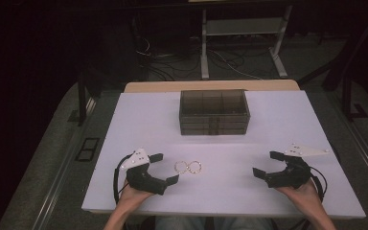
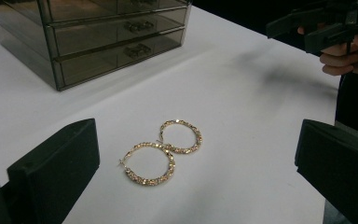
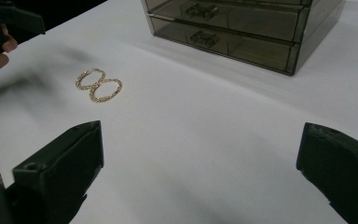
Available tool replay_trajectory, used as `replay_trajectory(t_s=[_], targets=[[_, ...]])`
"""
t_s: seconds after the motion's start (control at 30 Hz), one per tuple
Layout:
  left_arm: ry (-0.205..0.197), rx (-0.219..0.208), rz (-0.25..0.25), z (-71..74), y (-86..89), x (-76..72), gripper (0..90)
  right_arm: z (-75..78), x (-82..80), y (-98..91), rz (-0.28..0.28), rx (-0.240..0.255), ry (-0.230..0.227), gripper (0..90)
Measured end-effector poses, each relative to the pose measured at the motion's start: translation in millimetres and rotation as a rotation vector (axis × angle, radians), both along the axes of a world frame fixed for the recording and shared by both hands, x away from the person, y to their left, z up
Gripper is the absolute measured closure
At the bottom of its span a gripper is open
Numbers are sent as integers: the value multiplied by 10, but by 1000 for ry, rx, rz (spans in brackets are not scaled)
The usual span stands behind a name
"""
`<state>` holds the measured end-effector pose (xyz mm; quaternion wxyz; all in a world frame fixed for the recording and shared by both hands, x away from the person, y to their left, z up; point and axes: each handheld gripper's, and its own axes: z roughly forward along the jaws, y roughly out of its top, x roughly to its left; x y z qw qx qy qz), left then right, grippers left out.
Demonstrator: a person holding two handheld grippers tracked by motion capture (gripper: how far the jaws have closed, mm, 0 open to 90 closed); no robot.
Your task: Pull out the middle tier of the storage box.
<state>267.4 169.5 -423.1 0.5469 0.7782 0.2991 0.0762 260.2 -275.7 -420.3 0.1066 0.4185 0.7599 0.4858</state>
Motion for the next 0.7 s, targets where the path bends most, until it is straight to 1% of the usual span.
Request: replay_trajectory(t_s=[0.13,0.2,0.3,0.47,0.5,0.7], targets=[[-2,8,-3,-3,-15,-2,0,-2,1,6,4,-5,-1,0],[-1,8,-3,-3,-16,-2,0,0,-3,6,6,-9,8,0],[-3,11,-4,0,-14,-3,0,1,-6,8,8,-11,9,0],[-8,3,9,23,5,9,0,0,-19,19,14,-17,7,0],[-12,8,9,29,8,15,0,0,-20,23,15,-18,9,0],[-9,18,20,49,1,34,0,2,-22,46,19,-22,14,0]])
